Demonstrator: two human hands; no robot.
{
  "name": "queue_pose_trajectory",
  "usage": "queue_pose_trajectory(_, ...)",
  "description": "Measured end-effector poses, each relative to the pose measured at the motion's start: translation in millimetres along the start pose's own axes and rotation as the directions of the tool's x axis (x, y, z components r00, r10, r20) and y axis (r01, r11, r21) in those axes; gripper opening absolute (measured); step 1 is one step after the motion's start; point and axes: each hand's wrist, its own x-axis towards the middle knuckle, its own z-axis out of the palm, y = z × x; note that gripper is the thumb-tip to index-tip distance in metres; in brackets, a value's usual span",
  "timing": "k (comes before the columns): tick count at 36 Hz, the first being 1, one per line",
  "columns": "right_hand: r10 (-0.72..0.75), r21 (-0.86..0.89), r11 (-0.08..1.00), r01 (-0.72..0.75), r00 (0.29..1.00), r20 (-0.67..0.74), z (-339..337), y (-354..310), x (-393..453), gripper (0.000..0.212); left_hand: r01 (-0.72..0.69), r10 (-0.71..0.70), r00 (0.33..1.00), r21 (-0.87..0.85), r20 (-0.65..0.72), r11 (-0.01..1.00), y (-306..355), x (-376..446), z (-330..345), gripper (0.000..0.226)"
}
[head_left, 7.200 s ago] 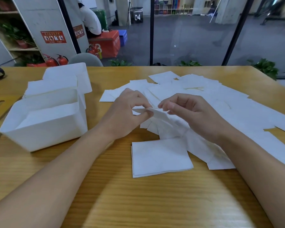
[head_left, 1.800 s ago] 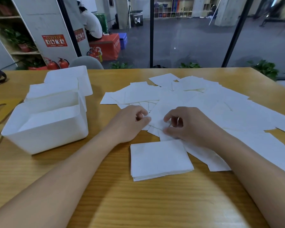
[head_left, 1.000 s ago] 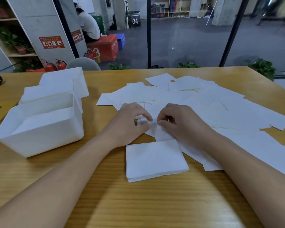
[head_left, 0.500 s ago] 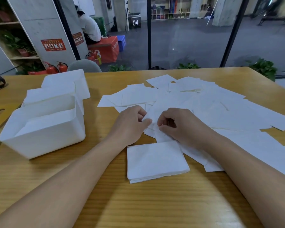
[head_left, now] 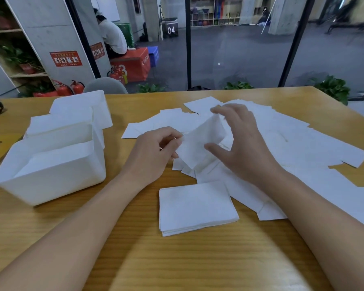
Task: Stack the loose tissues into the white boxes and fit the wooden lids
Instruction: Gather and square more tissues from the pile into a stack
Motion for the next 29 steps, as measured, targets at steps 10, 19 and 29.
queue_pose_trajectory(10, -0.127, -0.062, 0.988, 0.138, 0.980, 0.156, -1.4, 16.6, 0.7, 0.050, 0.409, -0.394, 0.909, -0.455, 0.132, 0.791, -2.9, 4.0, -4.1, 0.024)
queue_pose_trajectory(19, -0.119, 0.002, 0.993, 0.119, 0.989, 0.089, -1.1, 15.2, 2.4, 0.003, 0.202, -0.203, 0.979, 0.052, 0.024, 0.978, -7.8, 3.1, -8.5, 0.031)
queue_pose_trajectory(29, -0.015, 0.134, 0.991, 0.003, 0.996, 0.085, -0.2, 11.6, 0.7, 0.007, -0.138, 0.135, 0.989, 0.044, 0.066, 0.989, 3.9, -4.9, -0.9, 0.013)
